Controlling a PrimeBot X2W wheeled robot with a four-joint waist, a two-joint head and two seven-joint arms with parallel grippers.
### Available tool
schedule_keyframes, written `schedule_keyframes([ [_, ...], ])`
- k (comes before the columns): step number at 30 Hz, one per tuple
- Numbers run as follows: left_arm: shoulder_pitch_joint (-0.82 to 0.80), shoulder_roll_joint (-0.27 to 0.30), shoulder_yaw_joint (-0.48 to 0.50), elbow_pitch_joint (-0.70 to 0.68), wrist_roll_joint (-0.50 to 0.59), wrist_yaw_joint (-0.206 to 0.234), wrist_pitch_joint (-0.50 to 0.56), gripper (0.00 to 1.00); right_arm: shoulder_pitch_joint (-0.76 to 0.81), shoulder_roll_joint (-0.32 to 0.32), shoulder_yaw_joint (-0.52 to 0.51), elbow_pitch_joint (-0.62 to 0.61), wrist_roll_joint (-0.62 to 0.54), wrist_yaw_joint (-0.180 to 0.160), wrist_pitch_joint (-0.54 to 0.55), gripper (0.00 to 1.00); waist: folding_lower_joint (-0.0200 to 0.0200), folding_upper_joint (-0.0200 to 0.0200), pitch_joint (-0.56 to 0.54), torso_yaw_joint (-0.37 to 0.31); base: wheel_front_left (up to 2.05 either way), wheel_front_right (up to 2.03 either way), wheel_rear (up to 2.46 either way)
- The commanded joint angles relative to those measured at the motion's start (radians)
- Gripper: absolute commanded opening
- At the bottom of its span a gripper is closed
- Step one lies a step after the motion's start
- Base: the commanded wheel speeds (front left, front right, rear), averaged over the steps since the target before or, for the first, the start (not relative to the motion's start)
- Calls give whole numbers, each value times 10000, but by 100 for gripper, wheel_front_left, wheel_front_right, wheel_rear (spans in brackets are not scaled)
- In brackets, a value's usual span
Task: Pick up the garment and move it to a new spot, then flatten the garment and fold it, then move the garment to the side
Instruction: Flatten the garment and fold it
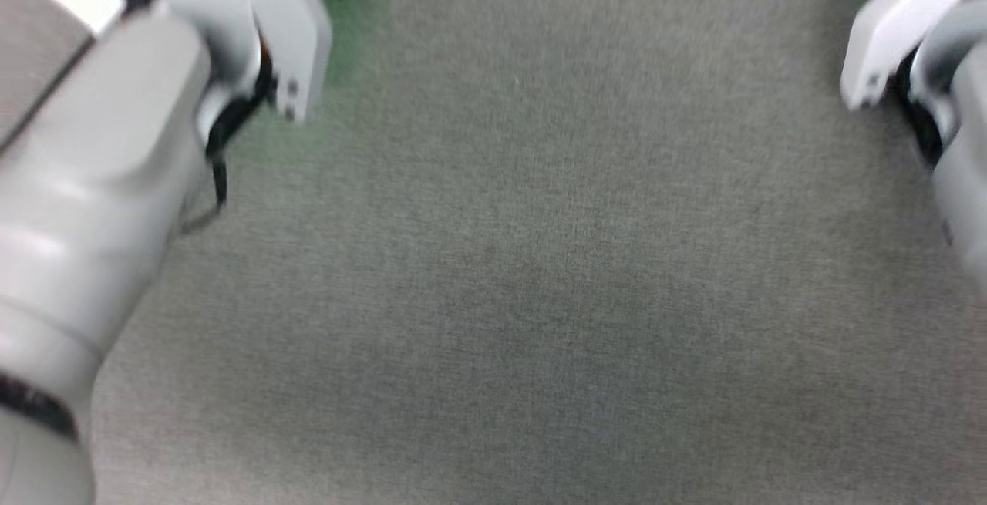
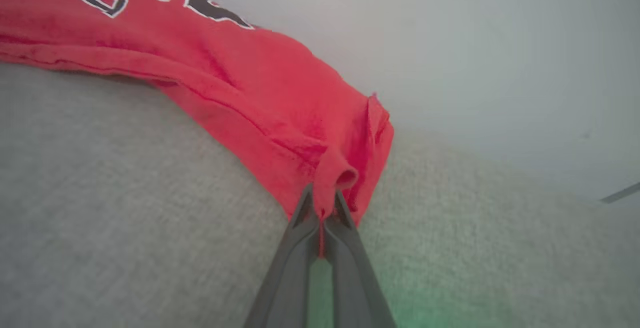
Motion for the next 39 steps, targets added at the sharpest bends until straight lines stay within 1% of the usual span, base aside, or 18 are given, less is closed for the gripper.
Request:
schedule_keyframes([
  [1, 394, 140, -17, -163, -287, 0, 106, 0, 386, -113, 183, -151, 246, -17, 13, 0, -1, 0, -1217, 40, 0, 0, 0],
  [4, 1406, 792, -291, -1121, -742, -1, 538, 0, 1569, -457, 874, -838, 1276, -17, 503, 0, -1, 0, -1769, 19, 0, 0, 0],
  [6, 2146, 1190, -409, -1814, -986, 12, 775, 0, 2391, -858, 1344, -1566, 2042, -17, 895, 0, -1, 0, -2080, 12, 0, 0, 0],
  [8, 2966, 1621, -462, -2683, -1279, 231, 1023, 0, 3262, -1382, 1703, -2370, 2840, -17, 1325, 0, -1, 0, -2350, -4, 0, 0, 0],
  [9, 3387, 1846, -472, -3139, -1448, 413, 1174, 0, 3675, -1629, 1940, -2797, 3138, -17, 1540, 0, -1, 0, -2466, -27, 0, 0, 0],
  [12, 4636, 2634, -535, -4983, -1900, 1219, 1644, 0, 4992, -2474, 2311, -4093, 4141, -17, 2241, 0, -1, 0, -2737, -43, 0, 0, 0],
  [16, 6372, 3837, -664, -7663, -2537, 2735, 2245, 0, 6702, -3386, 2528, -5711, 5278, -17, 3373, 0, -1, 0, -2929, -88, 0, 0, 0],
  [18, 7106, 4387, -720, -8856, -2862, 3492, 2470, 0, 7505, -3782, 2471, -6482, 5740, -17, 3889, 0, -1, 0, -2985, -90, 0, 0, 0],
  [21, 8072, 5037, -845, -10400, -3257, 4524, 2730, 0, 8649, -4306, 2317, -7524, 6236, -17, 4686, 0, -1, 0, -3041, -101, 0, 0, 0],
  [23, 8489, 5357, -909, -11172, -3394, 5087, 2803, 0, 9371, -4560, 2052, -8085, 6454, -20, 5170, 0, -1, 0, -3068, -94, 0, 0, 0],
  [26, 8982, 5714, -1006, -11966, -3609, 5721, 2944, 0, 10386, -4699, 1665, -8904, 6821, -18, 5957, 0, -1, 0, -3090, -89, 0, 0, 0],
  [29, 9274, 6000, -1013, -12485, -3837, 6191, 3087, 0, 11275, -4798, 1230, -9727, 7041, -18, 6779, 0, -1, 0, -3106, -109, 0, 0, 0],
  [32, 9455, 6272, -931, -12971, -3993, 6568, 3120, 0, 12077, -4877, 714, -10629, 7152, -18, 7603, 0, -1, 0, -3109, -141, 0, 0, 0],
  [34, 9393, 6524, -779, -13247, -3904, 6767, 3015, 0, 12445, -4831, 183, -11213, 7151, -18, 7925, 0, -1, 0, -3095, -184, 0, 0, 0],
  [36, 9225, 6756, -677, -13479, -3767, 6869, 2982, 0, 12642, -4720, -427, -11774, 6935, -18, 8051, 0, -1, 0, -3092, -224, 0, 0, 0],
  [39, 8823, 7076, -461, -13760, -3483, 6857, 2998, 0, 12780, -4482, -1209, -12492, 6560, -17, 8234, 0, -1, 0, -3067, -302, 0, 0, 0],
])
